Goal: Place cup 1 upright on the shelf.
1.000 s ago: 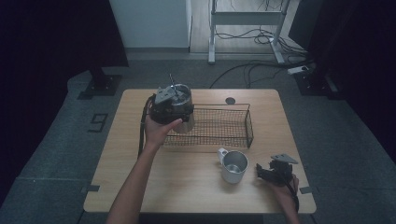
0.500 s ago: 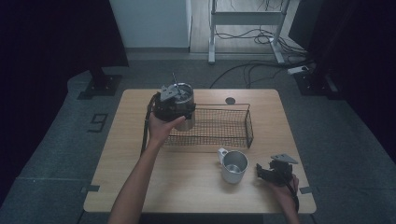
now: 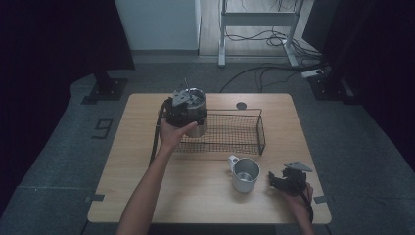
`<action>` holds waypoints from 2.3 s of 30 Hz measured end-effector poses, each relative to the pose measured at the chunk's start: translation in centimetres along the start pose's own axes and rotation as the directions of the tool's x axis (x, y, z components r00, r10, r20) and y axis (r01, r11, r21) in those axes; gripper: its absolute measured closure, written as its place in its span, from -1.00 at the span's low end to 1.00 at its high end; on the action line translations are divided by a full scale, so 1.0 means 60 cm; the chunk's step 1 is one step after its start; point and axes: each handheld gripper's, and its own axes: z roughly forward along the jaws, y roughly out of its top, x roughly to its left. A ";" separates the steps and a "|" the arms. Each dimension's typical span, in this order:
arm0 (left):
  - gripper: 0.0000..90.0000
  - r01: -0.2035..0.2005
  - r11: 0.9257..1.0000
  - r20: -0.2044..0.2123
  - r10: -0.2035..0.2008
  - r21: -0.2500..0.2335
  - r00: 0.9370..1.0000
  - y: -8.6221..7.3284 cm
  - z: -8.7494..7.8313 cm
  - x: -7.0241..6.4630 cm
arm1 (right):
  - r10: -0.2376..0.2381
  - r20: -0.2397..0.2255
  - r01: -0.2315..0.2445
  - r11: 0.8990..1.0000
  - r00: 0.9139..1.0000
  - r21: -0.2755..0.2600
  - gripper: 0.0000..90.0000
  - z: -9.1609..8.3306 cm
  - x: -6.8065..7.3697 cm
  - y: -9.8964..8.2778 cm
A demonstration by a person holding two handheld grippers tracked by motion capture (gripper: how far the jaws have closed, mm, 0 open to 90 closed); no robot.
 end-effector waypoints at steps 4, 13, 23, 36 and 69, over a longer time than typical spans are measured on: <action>-0.91 0.008 1.000 -0.001 -0.008 0.008 1.000 -0.006 0.009 0.003 | 0.000 0.000 0.000 1.000 1.000 0.000 -0.65 0.000 0.000 0.000; -0.91 0.019 0.999 -0.003 -0.019 0.031 1.000 -0.017 0.022 0.009 | 0.001 0.000 -0.001 1.000 1.000 0.000 -0.65 0.000 0.000 0.000; -0.91 0.027 0.998 -0.014 -0.026 0.063 1.000 -0.037 0.038 0.012 | 0.000 0.000 0.000 1.000 1.000 0.000 -0.65 0.000 0.000 0.000; -0.91 0.043 0.995 -0.027 -0.040 0.091 0.999 -0.058 0.053 0.019 | 0.000 0.000 0.000 1.000 1.000 0.000 -0.65 0.000 0.000 0.000; -0.91 0.085 0.983 -0.083 -0.072 0.165 0.994 -0.099 0.083 0.032 | 0.000 0.000 0.000 1.000 1.000 0.000 -0.65 0.000 0.000 0.000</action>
